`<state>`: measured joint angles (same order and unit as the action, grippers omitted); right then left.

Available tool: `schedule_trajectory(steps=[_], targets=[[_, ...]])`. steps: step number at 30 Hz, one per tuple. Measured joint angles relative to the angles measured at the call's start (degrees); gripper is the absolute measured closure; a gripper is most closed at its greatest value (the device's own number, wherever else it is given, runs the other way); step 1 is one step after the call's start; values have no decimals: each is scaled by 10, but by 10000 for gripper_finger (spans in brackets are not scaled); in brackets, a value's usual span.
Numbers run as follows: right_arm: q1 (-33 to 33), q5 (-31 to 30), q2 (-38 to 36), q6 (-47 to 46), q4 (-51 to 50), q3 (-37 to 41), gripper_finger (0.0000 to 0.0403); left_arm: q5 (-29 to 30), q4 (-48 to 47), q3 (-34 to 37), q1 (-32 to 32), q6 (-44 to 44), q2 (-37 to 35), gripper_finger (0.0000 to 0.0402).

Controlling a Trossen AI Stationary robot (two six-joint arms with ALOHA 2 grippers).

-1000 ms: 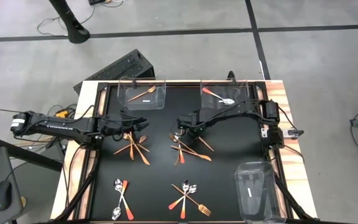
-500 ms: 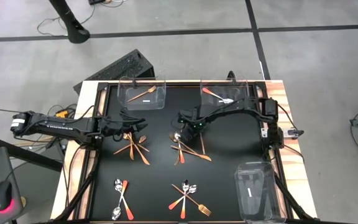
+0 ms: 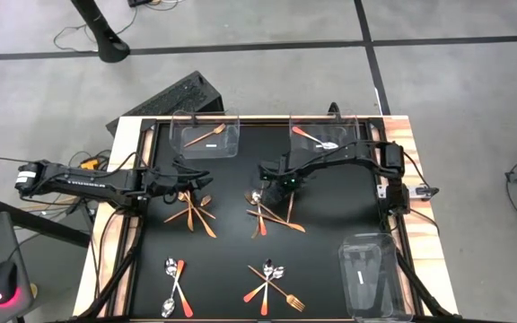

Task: Sort silverware by color (type)
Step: Put the gold table knife into the bottom left transparent bin

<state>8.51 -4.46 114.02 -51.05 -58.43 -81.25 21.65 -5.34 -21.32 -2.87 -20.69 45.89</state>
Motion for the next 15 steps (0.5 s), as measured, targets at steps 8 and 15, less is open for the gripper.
schedule_trajectory(steps=[8, 15], targets=[[11, 26, -4, -42, 46, 49, 208, 0, -5, 0, 0, 2, 0, 284], [10, 38, -16, -41, 64, 50, 169, -2, -22, 0, 0, 3, 0, 284]])
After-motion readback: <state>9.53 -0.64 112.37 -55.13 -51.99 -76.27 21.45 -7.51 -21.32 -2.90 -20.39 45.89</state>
